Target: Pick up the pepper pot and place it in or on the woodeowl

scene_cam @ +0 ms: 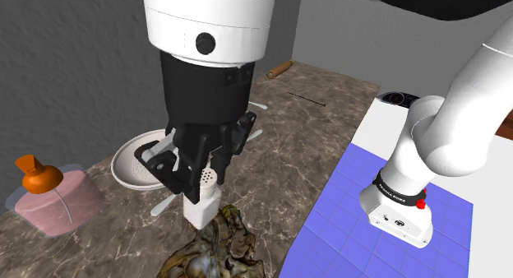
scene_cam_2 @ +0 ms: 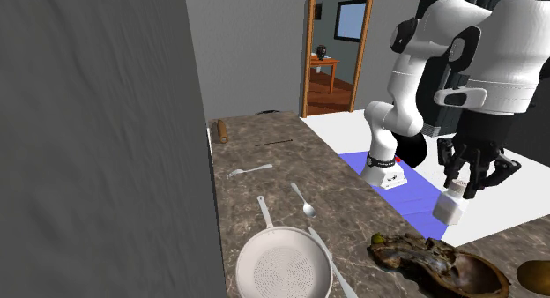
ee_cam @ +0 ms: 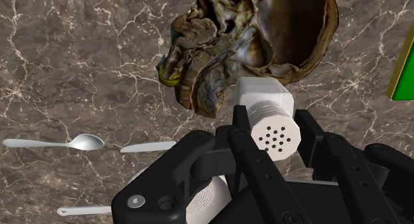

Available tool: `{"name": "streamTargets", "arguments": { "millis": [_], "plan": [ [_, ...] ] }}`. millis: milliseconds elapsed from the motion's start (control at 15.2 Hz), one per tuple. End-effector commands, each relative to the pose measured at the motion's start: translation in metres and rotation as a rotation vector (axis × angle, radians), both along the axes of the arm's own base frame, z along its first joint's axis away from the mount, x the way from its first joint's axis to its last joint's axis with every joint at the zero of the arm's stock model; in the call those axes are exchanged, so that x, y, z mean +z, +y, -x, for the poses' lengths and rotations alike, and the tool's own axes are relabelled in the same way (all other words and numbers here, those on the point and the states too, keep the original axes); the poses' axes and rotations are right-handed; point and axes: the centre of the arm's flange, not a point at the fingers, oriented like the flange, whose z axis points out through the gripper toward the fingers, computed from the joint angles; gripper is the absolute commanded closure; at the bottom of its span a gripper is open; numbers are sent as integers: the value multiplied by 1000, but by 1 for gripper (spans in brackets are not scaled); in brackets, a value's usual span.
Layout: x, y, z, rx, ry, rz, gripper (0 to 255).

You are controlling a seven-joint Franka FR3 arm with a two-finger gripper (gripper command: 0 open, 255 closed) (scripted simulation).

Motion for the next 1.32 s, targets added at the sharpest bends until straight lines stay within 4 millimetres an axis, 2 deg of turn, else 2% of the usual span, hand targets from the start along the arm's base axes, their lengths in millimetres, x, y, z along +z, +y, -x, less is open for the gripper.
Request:
{"name": "streamTargets", "arguments": {
  "millis": [0,1122,1254],
  "plan": [
    [-9,2,2,-1,0,0,255],
    [-98,2,2,-1,0,0,255],
    [-103,2,2,-1,0,0,255]
  ]
}}
